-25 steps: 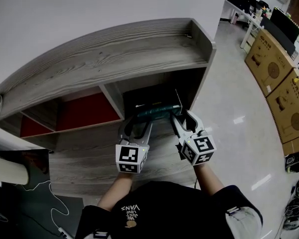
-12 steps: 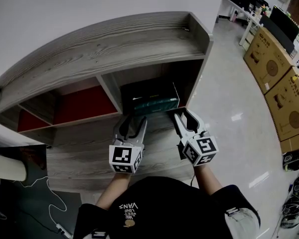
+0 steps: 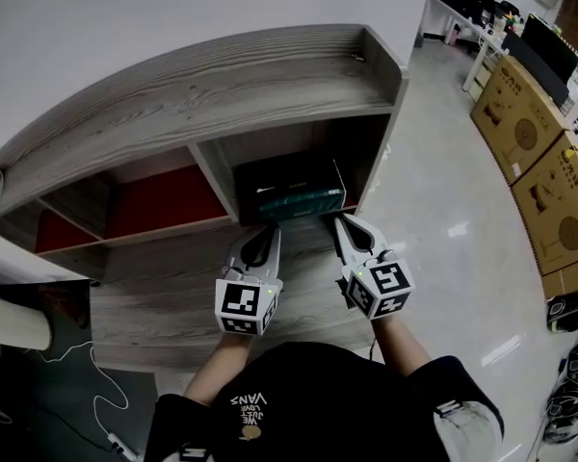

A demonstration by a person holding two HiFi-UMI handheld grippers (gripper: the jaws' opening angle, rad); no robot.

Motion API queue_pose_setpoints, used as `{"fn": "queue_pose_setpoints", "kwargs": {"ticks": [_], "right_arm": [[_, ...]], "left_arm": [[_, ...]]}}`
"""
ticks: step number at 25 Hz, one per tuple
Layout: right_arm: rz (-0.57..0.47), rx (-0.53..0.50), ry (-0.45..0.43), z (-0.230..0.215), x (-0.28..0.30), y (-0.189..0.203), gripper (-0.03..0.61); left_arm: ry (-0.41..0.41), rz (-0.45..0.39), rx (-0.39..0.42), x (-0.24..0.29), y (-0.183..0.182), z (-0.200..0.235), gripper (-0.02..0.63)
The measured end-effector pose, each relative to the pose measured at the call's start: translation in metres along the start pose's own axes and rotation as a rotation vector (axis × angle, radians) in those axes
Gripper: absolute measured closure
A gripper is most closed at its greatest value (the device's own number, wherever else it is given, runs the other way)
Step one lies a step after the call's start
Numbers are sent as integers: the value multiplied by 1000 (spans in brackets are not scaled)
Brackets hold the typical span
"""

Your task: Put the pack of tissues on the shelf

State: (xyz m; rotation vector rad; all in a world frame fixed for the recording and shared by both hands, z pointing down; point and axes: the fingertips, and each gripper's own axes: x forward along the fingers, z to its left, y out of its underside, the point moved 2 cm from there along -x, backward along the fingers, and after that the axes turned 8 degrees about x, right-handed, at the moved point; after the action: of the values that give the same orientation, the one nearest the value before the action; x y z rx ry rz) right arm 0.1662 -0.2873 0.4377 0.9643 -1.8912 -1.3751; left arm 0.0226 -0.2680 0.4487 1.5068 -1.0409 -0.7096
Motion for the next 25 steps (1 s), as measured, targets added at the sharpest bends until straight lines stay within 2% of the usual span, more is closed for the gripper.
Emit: {"fn": "queue_pose_setpoints", "kwargs": {"ticks": [9, 25], "right_arm": [[39, -28, -12, 2, 15, 1, 574], [63, -62, 28, -11, 35, -1, 574]], "left_arm": [[16, 23, 5, 12, 1, 6, 562], [9, 50, -29, 31, 4, 12, 561]]}}
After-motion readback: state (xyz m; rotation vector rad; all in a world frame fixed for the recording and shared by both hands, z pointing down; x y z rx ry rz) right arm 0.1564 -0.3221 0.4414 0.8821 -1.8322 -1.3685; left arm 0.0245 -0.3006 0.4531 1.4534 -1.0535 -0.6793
